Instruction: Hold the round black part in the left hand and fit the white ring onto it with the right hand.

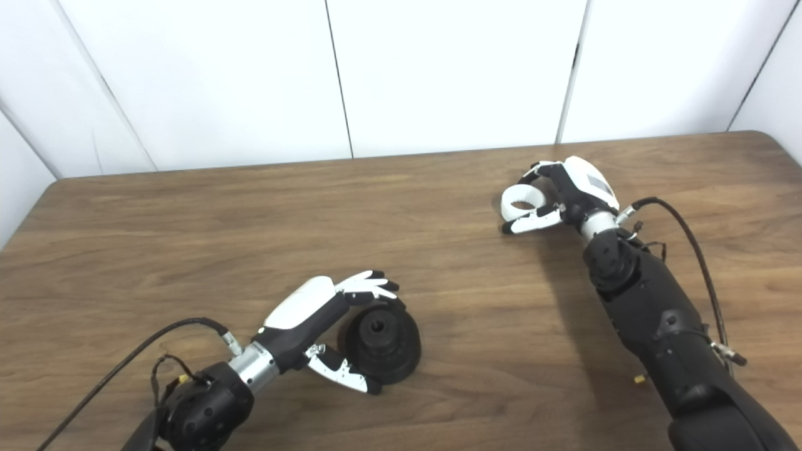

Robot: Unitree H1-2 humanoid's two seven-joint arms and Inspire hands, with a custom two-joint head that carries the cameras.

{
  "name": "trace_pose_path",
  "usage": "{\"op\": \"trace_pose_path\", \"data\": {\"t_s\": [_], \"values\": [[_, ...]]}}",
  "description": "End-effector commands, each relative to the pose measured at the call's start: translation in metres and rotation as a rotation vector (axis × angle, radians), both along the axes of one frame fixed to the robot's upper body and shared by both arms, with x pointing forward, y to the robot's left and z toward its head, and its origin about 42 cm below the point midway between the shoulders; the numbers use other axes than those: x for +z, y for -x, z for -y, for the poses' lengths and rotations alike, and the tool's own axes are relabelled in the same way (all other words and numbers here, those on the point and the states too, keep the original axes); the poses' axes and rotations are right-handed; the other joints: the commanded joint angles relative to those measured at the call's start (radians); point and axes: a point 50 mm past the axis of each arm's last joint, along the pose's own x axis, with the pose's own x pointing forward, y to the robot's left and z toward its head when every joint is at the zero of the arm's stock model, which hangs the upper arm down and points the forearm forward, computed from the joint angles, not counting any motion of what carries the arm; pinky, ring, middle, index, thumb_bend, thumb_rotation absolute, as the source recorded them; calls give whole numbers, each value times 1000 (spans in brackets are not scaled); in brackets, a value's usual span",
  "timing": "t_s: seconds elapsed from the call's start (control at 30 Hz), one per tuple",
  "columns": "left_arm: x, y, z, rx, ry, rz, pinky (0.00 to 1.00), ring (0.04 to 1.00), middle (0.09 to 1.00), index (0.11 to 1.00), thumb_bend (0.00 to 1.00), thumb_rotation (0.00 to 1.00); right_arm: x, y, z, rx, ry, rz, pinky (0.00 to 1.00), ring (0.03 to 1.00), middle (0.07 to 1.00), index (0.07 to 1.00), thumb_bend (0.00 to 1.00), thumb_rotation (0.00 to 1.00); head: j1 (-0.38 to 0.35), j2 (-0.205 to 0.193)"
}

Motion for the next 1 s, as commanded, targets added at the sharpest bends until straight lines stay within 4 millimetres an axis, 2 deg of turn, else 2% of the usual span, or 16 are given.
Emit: {"op": "trace_pose_path", "data": {"t_s": [0.0, 0.03, 0.07, 0.13, 0.63, 0.97], "values": [[-14, 4, -9, 18, -80, -49, 878, 965, 885, 493, 523, 76, 32, -15, -5, 17, -7, 111, 910, 931, 853, 589, 862, 192, 0, 0], [-14, 4, -9, 19, -79, -51, 881, 965, 885, 493, 523, 75, 31, -15, -5, 15, -10, 113, 910, 930, 852, 541, 697, 169, 0, 0], [-14, 4, -9, 19, -78, -51, 883, 965, 885, 493, 523, 75, 31, -15, -5, 15, -12, 114, 911, 930, 851, 517, 613, 157, 0, 0], [-14, 4, -8, 19, -78, -51, 884, 965, 885, 493, 523, 75, 30, -15, -4, 13, -19, 119, 912, 929, 850, 497, 544, 147, 0, 0], [-12, 0, -3, 26, -57, -56, 885, 975, 887, 493, 523, 77, 24, -10, 3, 13, -50, 146, 871, 907, 827, 489, 524, 138, 19, -5], [-14, 0, -3, 26, -74, -35, 901, 971, 884, 493, 523, 77, 38, 6, -5, 59, -109, 166, 853, 902, 825, 489, 525, 140, 30, -10]]}}
